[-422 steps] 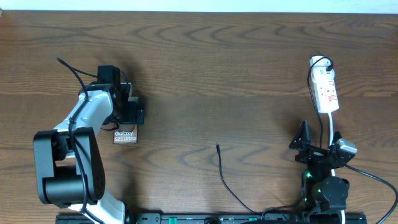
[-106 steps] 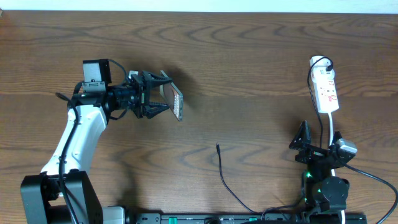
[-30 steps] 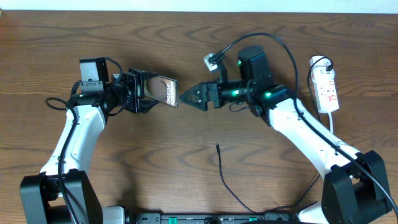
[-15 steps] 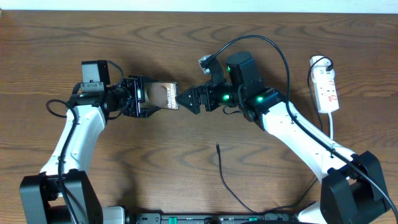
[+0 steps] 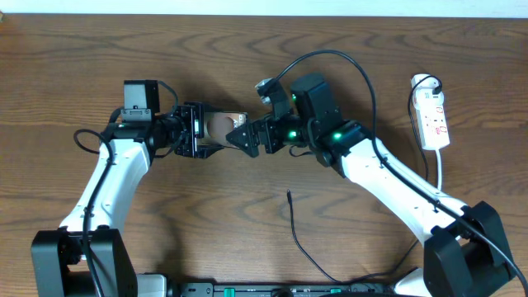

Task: Plug charger to phone and switch on socket
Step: 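Raise the right gripper and swing it toward the held phone, then close the right gripper on the phone's top edge beside the left gripper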

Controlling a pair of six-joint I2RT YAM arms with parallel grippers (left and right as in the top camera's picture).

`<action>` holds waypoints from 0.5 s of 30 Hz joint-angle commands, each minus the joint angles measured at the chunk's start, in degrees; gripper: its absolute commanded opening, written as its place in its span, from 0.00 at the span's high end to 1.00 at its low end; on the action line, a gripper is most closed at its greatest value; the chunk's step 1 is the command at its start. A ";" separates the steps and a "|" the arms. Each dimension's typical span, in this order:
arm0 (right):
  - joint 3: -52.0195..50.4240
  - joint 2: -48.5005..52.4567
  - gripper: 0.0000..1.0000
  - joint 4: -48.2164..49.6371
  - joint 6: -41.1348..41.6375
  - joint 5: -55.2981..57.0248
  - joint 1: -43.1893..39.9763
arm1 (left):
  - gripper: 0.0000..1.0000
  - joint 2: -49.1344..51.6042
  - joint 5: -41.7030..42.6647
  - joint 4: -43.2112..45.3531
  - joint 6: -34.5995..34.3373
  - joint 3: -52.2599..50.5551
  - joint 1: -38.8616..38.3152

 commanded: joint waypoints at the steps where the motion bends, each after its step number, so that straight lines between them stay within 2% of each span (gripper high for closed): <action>1: 0.63 0.76 0.02 -0.68 3.28 6.60 1.33 | 0.93 -1.25 0.98 0.07 -0.98 1.44 -0.81; 3: 0.63 0.76 0.04 -1.20 5.09 10.12 2.10 | 0.93 -1.25 1.01 0.09 -1.92 1.44 -1.42; 8: 0.63 0.76 0.06 -1.22 5.07 10.88 3.04 | 0.93 -1.25 0.96 0.09 -2.03 1.44 -2.47; 15: 0.63 0.76 0.16 -1.22 6.80 11.08 3.56 | 0.93 -1.25 0.96 0.11 -2.23 1.44 -3.23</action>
